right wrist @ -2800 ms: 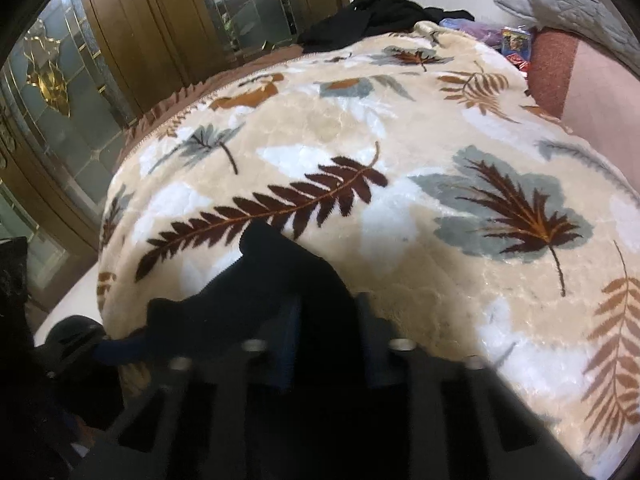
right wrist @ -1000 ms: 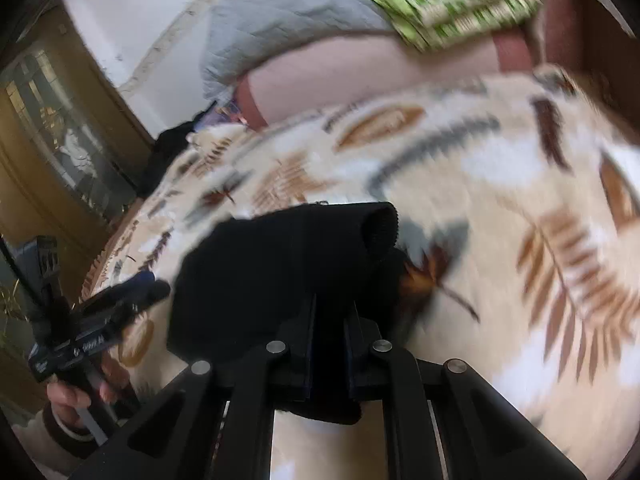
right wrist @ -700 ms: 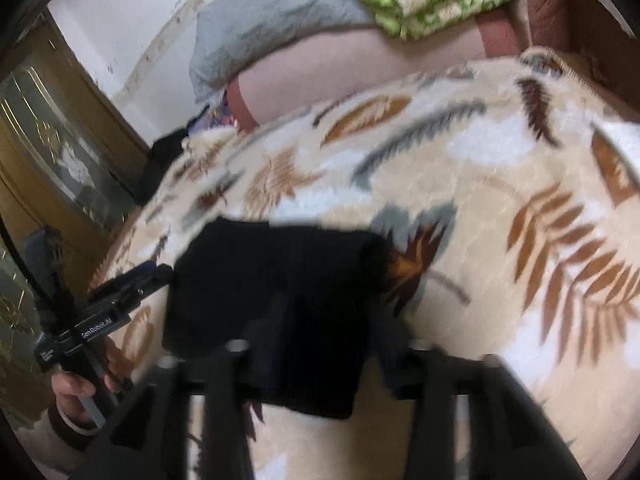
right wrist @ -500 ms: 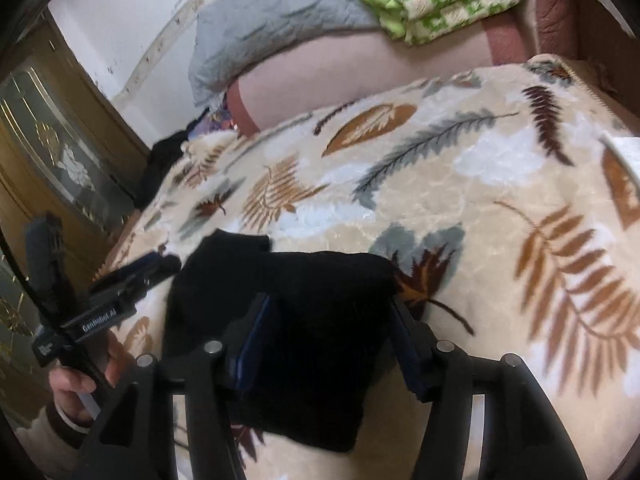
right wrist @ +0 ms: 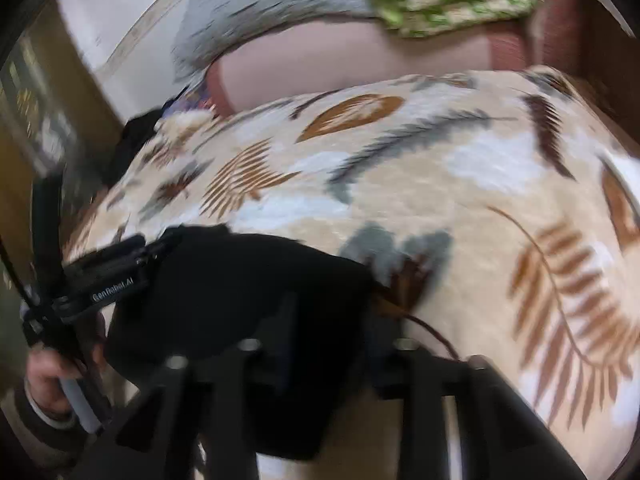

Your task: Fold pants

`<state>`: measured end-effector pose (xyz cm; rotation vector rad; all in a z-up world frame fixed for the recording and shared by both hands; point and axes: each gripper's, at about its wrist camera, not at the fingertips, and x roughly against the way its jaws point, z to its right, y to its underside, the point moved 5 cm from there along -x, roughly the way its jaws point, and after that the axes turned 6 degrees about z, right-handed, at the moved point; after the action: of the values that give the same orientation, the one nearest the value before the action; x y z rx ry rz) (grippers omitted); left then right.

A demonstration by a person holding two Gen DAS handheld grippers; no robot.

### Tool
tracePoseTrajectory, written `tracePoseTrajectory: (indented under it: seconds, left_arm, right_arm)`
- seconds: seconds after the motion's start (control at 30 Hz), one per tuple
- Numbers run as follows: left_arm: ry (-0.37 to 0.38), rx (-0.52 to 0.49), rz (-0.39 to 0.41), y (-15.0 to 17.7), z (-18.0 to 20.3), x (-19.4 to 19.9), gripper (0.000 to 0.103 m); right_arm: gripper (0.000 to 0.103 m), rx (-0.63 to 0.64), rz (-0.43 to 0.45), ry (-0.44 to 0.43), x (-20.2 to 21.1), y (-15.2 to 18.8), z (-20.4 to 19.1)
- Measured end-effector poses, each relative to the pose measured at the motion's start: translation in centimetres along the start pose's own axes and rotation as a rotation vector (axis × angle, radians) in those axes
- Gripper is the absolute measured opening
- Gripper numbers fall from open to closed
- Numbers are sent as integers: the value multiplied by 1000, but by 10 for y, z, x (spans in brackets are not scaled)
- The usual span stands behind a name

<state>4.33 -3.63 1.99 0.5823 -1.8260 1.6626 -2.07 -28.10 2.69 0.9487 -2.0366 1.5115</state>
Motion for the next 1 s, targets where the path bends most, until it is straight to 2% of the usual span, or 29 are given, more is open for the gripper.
tracePoseTrajectory:
  seconds: [0.1,0.27,0.53,0.73,1.0]
  left_arm:
    - [19,17,-7,-1,-1,3,76]
    - [21,12,-15,2,-2,16,75]
    - [35,-1,-2,7,0,43,75]
    - [62,10,-1,15,5,55,75]
    - [67,-3,-38,29,16,46,75]
  right_arm:
    - [36,10,35,-16,24,-2,1]
    - [36,100,64,-87,46,-2,-33]
    - [36,157,17,-116,27,12,-68]
    - [36,145,1,-94,21,20,-68]
    - [36,123,-32,-87,16,33,-60]
